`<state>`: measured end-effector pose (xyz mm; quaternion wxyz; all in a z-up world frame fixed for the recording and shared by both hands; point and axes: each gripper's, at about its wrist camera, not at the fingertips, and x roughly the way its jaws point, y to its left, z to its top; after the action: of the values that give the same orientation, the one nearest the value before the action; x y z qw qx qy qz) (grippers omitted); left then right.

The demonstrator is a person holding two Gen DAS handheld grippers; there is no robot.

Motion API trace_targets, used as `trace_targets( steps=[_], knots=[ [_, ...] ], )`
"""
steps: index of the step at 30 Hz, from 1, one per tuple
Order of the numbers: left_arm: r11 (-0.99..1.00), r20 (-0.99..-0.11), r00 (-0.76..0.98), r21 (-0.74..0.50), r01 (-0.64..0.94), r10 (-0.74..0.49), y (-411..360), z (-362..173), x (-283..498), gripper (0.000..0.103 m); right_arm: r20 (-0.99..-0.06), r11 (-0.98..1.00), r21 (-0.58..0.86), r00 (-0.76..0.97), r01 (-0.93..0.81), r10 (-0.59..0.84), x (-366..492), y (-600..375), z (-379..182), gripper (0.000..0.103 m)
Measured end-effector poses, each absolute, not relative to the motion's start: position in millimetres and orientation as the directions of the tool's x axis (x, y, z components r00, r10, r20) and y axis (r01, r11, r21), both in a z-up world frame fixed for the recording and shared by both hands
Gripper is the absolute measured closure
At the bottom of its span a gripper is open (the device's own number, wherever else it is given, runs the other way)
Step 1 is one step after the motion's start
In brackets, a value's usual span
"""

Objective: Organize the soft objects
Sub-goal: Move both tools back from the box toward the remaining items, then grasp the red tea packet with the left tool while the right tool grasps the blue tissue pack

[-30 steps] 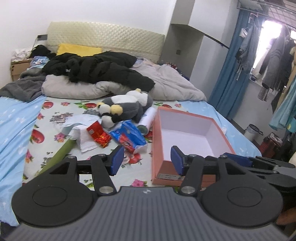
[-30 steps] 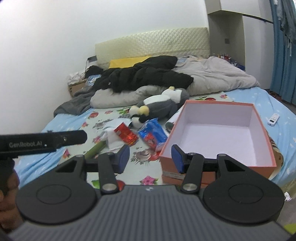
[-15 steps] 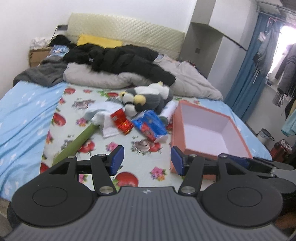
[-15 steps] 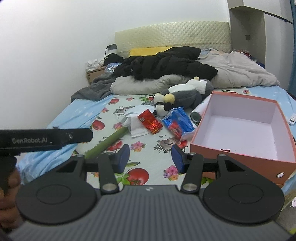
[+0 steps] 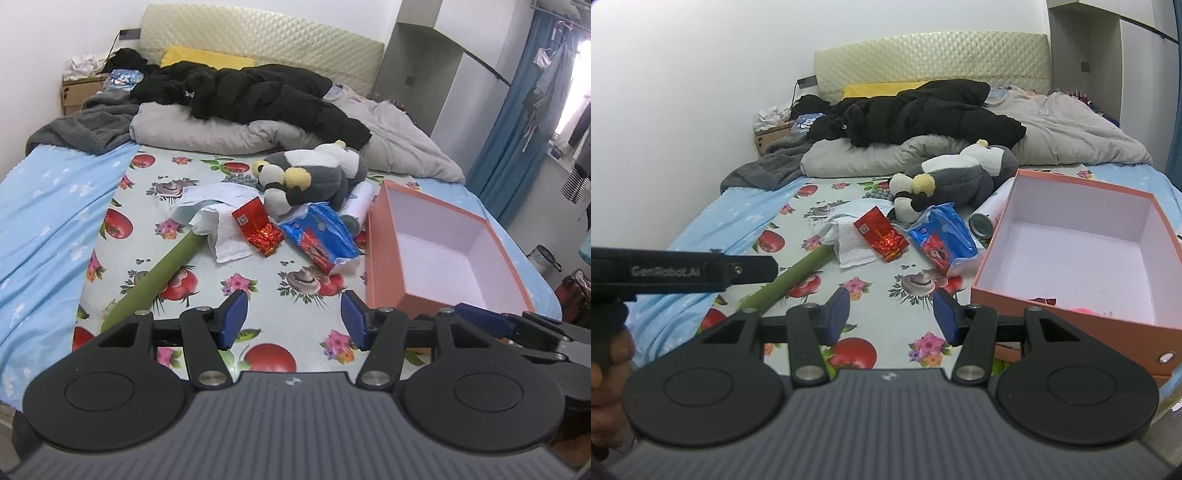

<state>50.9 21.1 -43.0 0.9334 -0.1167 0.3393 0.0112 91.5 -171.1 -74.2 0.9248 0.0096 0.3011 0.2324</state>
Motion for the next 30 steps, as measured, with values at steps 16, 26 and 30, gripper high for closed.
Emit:
trace_targets(
  steps=[16,26,30],
  knots=[
    [0.949,-0.678,0.731,-0.272,-0.162,-0.070,74,-109,160,0.041,-0.626,0.908,0.093,0.685,-0.408,0.372,184,-127,-113,0.050],
    [0.908,-0.686,0.720,-0.363,-0.209,-0.109,102,-167,226,0.041,-0.651,0.931,0.104,0.683,-0.351,0.330,250,-105,-128,0.050],
    [0.890,-0.685,0.717,-0.397,-0.222,-0.127,104,-191,250,0.041,-0.658,0.941,0.102,0.688,-0.322,0.307,280,-100,-134,0.050]
  ],
)
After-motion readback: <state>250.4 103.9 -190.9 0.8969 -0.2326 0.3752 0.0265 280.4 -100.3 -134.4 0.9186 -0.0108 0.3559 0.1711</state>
